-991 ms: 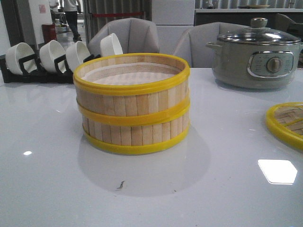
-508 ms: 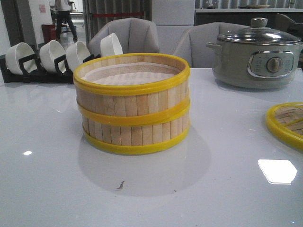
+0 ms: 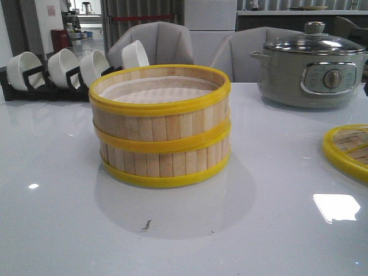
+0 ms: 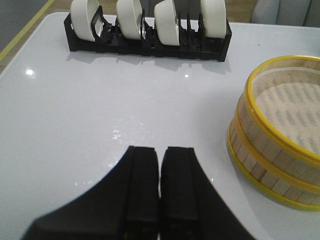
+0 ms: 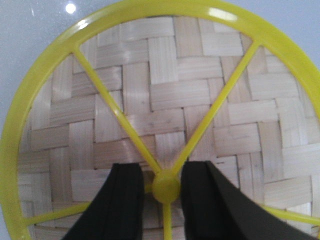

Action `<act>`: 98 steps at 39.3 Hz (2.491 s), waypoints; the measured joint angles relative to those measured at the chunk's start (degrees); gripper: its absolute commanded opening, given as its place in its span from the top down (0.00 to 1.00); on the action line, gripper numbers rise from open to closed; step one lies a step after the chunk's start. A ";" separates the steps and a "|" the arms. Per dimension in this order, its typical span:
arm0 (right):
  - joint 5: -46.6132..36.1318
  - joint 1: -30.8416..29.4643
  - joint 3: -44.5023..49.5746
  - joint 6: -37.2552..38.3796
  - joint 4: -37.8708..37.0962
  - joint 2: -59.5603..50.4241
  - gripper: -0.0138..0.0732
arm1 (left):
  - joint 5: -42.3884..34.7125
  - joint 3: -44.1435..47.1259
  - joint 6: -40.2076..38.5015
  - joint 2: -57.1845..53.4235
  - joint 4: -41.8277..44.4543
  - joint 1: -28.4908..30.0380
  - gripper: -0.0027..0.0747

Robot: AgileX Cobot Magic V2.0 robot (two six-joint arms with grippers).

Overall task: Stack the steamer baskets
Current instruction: 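Grasp the yellow-spoked bamboo lid at its centre knob with the right gripper, then carry the lid over the stack and lower it onto the top basket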

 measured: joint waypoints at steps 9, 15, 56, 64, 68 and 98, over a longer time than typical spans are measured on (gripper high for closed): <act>0.79 0.00 -0.47 0.00 0.00 0.26 0.75 | 0.00 0.00 0.00 0.00 0.00 0.00 0.84; 1.33 0.00 -0.60 0.00 0.00 0.26 0.78 | 0.00 0.00 0.00 0.00 0.00 0.00 0.84; 24.40 31.39 -35.39 0.00 -0.39 -2.10 0.78 | -0.11 0.00 0.00 0.00 0.00 0.00 0.84; 28.25 39.11 -45.82 0.00 -0.39 5.03 0.78 | -0.11 0.00 0.00 0.00 0.00 0.00 0.84; 30.62 41.83 -51.19 0.00 -0.39 9.48 0.78 | -0.11 0.00 0.00 0.00 0.00 0.00 0.84; 32.17 45.22 -58.94 0.00 -5.08 18.64 0.78 | -0.11 0.00 0.00 0.00 0.00 0.00 0.84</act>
